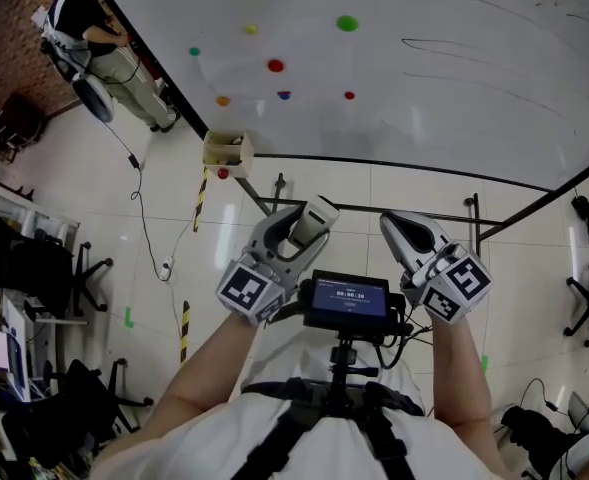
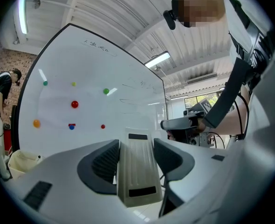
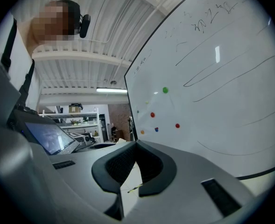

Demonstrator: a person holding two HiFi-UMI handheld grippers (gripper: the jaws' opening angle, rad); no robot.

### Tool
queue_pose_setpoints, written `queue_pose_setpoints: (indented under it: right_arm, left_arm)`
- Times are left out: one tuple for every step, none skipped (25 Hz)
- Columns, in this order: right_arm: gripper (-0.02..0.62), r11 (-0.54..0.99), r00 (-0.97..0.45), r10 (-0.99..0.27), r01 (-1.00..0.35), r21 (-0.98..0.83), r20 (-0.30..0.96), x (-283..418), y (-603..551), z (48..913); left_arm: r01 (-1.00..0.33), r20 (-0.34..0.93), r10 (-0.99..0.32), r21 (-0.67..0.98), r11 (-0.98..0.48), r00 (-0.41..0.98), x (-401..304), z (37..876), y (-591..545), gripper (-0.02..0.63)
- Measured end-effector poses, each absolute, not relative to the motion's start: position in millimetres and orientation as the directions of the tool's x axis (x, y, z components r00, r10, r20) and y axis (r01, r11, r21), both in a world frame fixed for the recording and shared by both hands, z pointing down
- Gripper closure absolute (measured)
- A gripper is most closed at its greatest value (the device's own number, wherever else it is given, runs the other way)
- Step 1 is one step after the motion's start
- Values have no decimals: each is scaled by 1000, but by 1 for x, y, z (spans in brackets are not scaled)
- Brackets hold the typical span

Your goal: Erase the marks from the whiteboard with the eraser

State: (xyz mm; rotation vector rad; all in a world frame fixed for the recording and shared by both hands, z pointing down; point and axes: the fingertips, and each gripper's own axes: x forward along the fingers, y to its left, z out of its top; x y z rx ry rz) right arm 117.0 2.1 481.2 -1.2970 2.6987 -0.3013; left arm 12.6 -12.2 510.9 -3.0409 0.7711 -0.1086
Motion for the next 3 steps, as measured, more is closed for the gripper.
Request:
queue_pose_setpoints:
  right_arm:
    - [586,607,-619,-785,-758,-237,-29,119,3,483]
    - [586,605,-618,-786,-760,-238,-25,121,3,484]
    - [586,603,-617,-786,-760,-240,-22,122,2,486]
  left_arm:
    - [-474,69,-474,-18,-880,878,15,512,-12,353]
    - [-472,71,-472,-17,-881,879,18,513,-11,353]
    - [-471,74,-471,-15,-882,879,20,514,-11,353]
